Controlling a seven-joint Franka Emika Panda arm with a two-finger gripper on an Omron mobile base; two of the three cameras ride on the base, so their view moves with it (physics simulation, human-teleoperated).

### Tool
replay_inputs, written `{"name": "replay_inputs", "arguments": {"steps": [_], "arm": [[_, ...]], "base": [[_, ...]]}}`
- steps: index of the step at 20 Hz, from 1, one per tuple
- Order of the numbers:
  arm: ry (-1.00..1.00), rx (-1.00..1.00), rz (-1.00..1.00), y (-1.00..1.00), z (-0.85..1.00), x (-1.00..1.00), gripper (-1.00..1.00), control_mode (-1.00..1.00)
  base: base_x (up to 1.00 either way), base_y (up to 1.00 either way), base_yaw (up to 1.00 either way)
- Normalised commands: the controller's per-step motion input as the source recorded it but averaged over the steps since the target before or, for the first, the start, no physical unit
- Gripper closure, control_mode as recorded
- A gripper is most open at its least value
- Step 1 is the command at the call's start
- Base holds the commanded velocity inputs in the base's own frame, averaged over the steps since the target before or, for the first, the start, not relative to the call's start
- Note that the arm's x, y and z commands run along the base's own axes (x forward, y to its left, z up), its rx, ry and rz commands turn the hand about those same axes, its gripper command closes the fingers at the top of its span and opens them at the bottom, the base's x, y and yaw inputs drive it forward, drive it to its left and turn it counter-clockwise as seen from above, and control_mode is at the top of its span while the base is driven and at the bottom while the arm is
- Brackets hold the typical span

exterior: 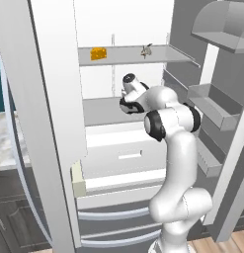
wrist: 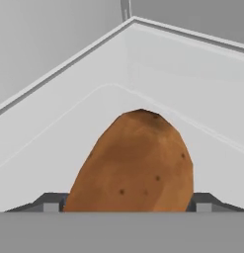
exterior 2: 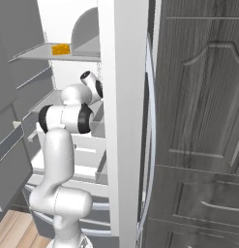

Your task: Take the cheese, fish, and potato from the fridge and place them on the plate on the dining counter to create an appetizer plate.

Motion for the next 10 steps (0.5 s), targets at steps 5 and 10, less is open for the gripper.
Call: {"name": "replay_inputs", "arguments": {"steps": [5,10], "arm": [[-0.01,0.00,-0.03,-0.06,-0.19,0.01,1.00,-1.00],[0.00,0.00,-0.02,0.00,-0.02,-0.02,1.00,-1.00]], "base": [[0.00,0.00,0.00],[0.00,0.00,0.00]]}}
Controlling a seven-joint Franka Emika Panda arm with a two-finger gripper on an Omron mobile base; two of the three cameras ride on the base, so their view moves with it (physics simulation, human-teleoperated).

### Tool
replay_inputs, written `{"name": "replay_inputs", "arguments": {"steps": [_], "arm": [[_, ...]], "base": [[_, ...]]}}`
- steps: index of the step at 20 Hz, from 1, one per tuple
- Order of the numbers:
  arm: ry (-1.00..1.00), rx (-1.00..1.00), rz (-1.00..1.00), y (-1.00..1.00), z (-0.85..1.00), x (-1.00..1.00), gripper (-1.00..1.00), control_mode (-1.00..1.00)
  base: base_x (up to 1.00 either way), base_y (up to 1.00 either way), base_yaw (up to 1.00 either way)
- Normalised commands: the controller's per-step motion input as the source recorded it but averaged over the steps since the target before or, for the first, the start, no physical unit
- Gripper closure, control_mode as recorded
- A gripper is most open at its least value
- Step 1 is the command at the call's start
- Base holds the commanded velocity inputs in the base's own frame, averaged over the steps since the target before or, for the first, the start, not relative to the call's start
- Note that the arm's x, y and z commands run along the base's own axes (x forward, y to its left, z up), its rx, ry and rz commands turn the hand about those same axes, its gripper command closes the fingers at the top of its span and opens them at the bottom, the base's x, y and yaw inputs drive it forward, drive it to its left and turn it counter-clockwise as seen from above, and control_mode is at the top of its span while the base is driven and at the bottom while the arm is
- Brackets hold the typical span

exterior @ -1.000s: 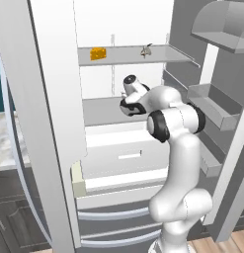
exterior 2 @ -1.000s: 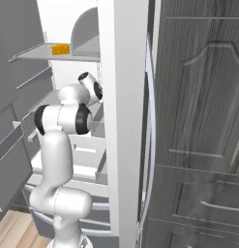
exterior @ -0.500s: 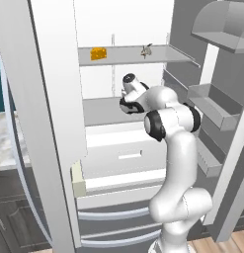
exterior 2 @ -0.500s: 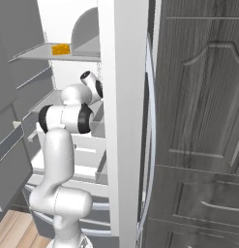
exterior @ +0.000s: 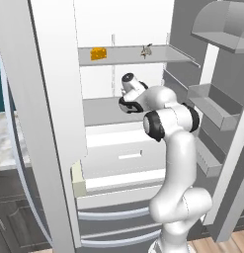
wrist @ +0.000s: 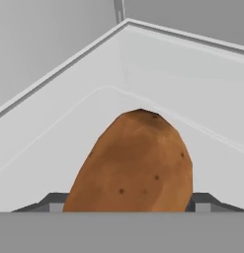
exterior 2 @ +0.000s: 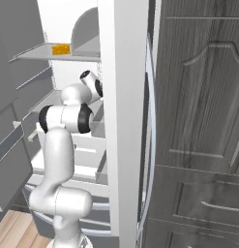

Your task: Take the cheese, fish, and potato from the fridge and place them on the plate on the dining counter to create an appetizer plate.

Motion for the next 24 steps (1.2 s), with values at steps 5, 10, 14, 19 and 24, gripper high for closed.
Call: {"name": "replay_inputs", "arguments": {"steps": [5,10,14,19,24], "arm": [[-0.03,0.00,0.00,0.15,-0.01,-0.37,1.00,-1.00],[-0.09,0.00,0.00,0.48,0.00,-0.72,1.00,-1.00],[-0.09,0.00,0.01,0.49,0.00,-0.93,1.00,-1.00],[-0.07,0.00,0.00,0.18,0.16,-0.85,1.00,-1.00],[0.00,0.06,0.01,0.04,0.50,-0.58,1.00,-1.00]], "base": [[0.00,0.00,0.00],[0.00,0.00,0.00],[0.00,0.00,0.00],[0.00,0.00,0.00],[0.00,0.00,0.00]]}}
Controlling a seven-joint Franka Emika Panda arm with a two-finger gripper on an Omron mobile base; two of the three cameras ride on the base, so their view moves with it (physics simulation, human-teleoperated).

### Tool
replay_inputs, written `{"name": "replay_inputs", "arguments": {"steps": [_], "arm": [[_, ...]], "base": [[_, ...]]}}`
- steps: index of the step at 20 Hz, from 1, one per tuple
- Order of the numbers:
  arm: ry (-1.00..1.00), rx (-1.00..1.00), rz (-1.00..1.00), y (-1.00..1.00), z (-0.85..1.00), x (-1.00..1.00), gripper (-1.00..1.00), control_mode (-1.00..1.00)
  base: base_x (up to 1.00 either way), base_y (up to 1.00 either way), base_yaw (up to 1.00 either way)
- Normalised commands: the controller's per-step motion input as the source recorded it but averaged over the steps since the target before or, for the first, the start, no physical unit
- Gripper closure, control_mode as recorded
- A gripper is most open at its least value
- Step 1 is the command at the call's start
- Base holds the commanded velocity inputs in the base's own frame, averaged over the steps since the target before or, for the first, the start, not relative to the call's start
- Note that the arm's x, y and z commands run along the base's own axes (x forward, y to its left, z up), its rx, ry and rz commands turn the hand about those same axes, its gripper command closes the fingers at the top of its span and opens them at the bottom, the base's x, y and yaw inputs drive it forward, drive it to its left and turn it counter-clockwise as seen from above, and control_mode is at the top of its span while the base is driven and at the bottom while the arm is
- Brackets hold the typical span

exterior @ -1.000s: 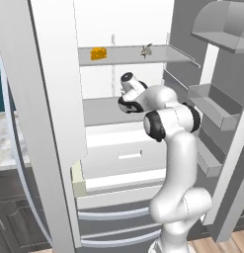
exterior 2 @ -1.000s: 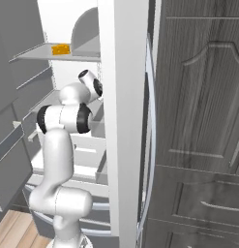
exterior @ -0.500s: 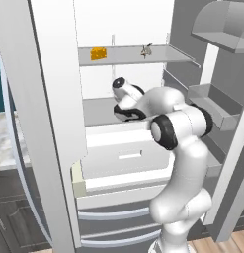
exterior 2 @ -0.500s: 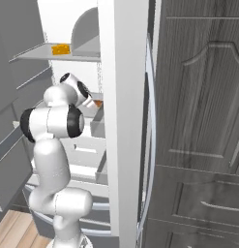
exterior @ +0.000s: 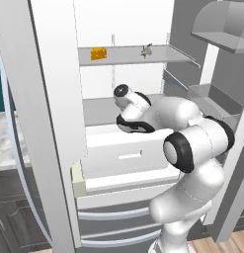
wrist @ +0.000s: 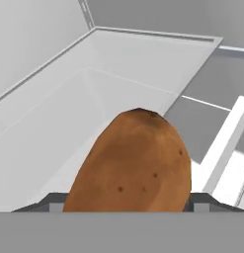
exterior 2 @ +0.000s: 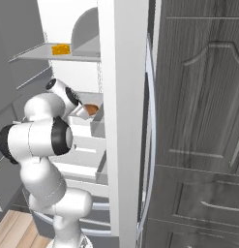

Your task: Take the cheese, fish, and potato from the fridge and place them on the plate on the dining counter to create an appetizer plate.

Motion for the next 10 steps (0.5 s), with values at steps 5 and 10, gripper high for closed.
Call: {"name": "replay_inputs", "arguments": {"steps": [5,10], "arm": [[0.05,0.09,0.04,0.08,0.50,-0.46,1.00,-1.00],[0.09,0.03,0.12,0.10,0.15,-0.52,1.00,-1.00]], "base": [[0.00,0.00,0.00],[0.00,0.00,0.00]]}}
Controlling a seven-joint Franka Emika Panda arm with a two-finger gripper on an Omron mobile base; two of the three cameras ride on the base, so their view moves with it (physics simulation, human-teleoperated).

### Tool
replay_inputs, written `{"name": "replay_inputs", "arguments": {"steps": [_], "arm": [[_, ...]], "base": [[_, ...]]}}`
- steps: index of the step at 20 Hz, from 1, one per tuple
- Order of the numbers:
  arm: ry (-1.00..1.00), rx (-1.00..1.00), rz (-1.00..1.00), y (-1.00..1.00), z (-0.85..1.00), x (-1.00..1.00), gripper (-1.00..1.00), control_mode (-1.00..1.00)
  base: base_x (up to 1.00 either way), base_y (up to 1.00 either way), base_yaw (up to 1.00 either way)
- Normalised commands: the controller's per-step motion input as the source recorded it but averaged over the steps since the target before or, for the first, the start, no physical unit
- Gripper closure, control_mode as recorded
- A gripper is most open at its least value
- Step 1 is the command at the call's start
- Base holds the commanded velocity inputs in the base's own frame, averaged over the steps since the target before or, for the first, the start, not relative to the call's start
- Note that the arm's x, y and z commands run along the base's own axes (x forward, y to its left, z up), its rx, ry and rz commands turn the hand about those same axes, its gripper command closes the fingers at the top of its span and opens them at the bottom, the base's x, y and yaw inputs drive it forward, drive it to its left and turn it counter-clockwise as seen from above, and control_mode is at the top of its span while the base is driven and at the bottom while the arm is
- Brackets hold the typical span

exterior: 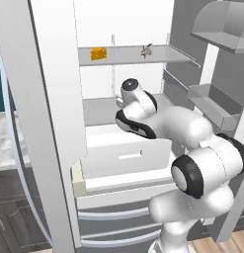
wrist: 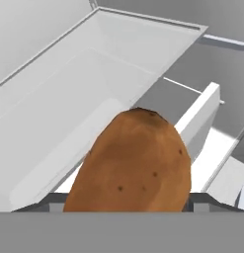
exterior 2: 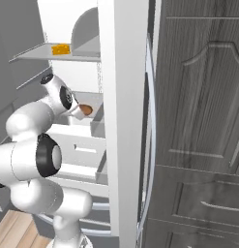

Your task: Take the cheese, fish, and potato from the fridge and place them on the plate on the dining counter to create an appetizer plate.

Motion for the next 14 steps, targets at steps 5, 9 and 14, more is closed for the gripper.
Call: {"name": "replay_inputs", "arguments": {"steps": [5,9,14], "arm": [[0.00,0.00,0.19,0.04,0.12,-0.51,1.00,-1.00],[0.00,0.00,0.20,0.00,0.23,-0.61,1.00,-1.00],[-0.05,0.00,0.23,0.01,0.01,-0.57,1.00,-1.00]], "base": [[0.00,0.00,0.00],[0.00,0.00,0.00],[0.00,0.00,0.00]]}}
